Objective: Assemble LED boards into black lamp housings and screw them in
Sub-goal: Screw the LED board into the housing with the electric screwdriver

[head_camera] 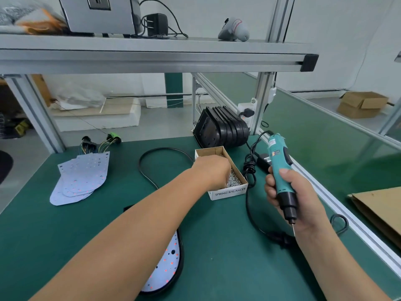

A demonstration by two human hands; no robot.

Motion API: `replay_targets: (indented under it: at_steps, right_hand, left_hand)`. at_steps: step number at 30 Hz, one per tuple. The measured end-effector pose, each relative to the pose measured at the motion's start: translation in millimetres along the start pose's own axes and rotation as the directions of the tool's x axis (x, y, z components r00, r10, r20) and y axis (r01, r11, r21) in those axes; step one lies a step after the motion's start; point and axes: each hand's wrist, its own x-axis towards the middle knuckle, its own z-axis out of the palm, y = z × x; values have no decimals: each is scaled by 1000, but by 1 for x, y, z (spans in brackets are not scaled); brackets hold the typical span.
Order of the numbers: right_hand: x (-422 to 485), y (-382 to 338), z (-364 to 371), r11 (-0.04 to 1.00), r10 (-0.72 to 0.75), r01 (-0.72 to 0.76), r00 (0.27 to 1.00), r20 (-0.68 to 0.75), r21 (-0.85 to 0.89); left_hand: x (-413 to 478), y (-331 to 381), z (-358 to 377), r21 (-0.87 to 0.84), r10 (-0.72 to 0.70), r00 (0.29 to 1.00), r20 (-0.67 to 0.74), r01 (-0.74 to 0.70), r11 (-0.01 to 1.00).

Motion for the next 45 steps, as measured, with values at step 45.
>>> replay_targets:
  at_steps: [45]
  right_hand:
    - [-32, -3, 126, 869, -216, 190, 976, 4, 456]
  left_hand:
    - [-222, -83, -3, -716, -250, 953, 170, -55, -696]
